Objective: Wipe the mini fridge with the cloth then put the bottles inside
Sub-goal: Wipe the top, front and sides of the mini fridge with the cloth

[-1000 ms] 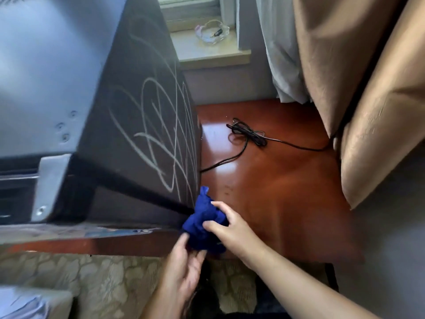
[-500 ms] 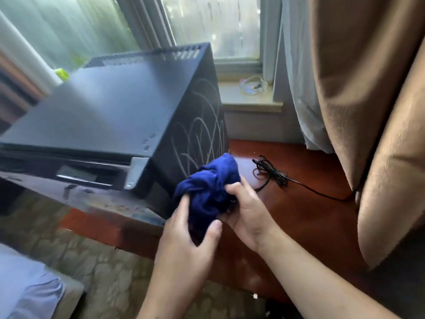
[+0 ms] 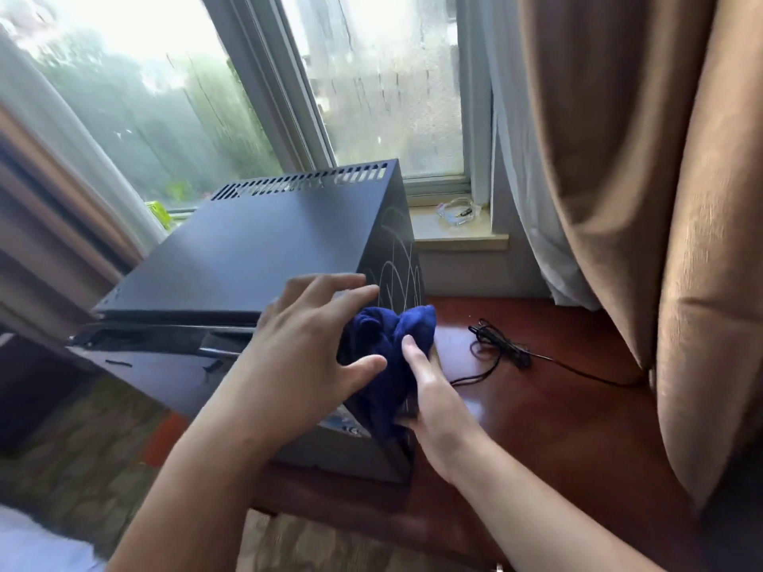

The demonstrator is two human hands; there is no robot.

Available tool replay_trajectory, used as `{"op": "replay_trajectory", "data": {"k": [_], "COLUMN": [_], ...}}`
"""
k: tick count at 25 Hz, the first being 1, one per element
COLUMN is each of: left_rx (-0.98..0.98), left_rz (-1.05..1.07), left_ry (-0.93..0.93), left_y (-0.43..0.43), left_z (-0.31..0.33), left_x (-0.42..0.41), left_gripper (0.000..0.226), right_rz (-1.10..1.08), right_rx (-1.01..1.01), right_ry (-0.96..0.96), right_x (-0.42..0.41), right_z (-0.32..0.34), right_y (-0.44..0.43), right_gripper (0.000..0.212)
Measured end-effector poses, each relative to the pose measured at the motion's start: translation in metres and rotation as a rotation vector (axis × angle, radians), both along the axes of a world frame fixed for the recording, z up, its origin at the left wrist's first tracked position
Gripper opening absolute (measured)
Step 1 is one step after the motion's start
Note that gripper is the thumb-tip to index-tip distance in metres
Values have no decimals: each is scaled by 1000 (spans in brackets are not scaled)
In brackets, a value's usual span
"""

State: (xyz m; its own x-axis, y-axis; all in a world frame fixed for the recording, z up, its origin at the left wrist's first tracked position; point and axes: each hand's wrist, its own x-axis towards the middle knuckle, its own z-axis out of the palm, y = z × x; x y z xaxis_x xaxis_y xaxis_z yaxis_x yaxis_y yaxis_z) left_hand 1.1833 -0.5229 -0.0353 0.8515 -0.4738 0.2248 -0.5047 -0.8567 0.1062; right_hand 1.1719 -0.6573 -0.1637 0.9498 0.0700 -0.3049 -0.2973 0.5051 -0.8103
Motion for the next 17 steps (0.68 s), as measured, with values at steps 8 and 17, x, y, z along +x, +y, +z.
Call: {"op": "replay_trajectory", "data": {"k": [8, 17], "left_rx": [592, 845], "left_rz": [-318, -429], "left_ry": [-13, 183], "left_y": [-41, -66], "left_z": [1, 10], "left_x": [42, 90], "left_gripper": [128, 52], "right_rz": [-113, -21], "right_rx": [-6, -169], "right_ry": [-252, -347], "right_x": [15, 3], "right_z": [19, -45], "right_y": [11, -16], "right_gripper": [48, 93]}}
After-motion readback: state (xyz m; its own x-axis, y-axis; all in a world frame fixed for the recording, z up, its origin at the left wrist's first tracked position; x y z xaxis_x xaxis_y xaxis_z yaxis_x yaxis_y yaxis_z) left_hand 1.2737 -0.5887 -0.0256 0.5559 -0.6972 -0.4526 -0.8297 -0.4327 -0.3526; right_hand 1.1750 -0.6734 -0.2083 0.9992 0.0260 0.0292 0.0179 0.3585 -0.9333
